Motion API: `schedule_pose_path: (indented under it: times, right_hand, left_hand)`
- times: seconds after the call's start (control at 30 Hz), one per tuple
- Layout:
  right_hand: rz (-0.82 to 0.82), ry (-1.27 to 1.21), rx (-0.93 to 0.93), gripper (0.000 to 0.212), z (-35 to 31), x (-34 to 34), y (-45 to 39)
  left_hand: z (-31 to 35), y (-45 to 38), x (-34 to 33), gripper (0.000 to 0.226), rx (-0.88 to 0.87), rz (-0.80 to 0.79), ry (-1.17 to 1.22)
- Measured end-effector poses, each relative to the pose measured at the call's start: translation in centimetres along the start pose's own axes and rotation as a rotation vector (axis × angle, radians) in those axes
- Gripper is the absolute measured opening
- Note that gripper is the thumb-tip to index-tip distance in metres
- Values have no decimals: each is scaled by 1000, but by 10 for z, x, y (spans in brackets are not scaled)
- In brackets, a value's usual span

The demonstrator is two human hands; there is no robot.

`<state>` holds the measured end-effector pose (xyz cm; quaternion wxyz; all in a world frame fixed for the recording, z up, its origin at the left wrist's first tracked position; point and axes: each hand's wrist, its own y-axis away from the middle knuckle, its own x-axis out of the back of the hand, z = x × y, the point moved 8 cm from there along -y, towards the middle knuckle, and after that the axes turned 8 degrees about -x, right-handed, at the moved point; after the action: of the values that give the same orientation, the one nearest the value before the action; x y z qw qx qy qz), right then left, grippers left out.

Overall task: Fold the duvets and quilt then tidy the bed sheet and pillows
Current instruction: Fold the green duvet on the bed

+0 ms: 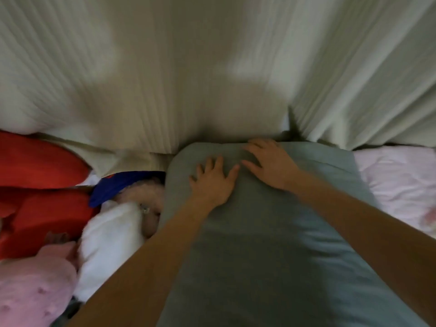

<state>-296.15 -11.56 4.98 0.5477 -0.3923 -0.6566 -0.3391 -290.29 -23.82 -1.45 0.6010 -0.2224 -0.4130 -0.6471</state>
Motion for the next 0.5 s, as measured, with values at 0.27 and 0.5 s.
schedule_pose_path:
  times: [0.27, 0.5]
  right_hand:
    - [-109, -39, -515, 67, 148, -27, 102]
    - [-190, -168, -694, 65, 267, -109, 93]
  left_hand:
    - [127, 23, -68, 79, -88, 27, -290]
    - [133, 9, -125, 80, -116, 86, -524]
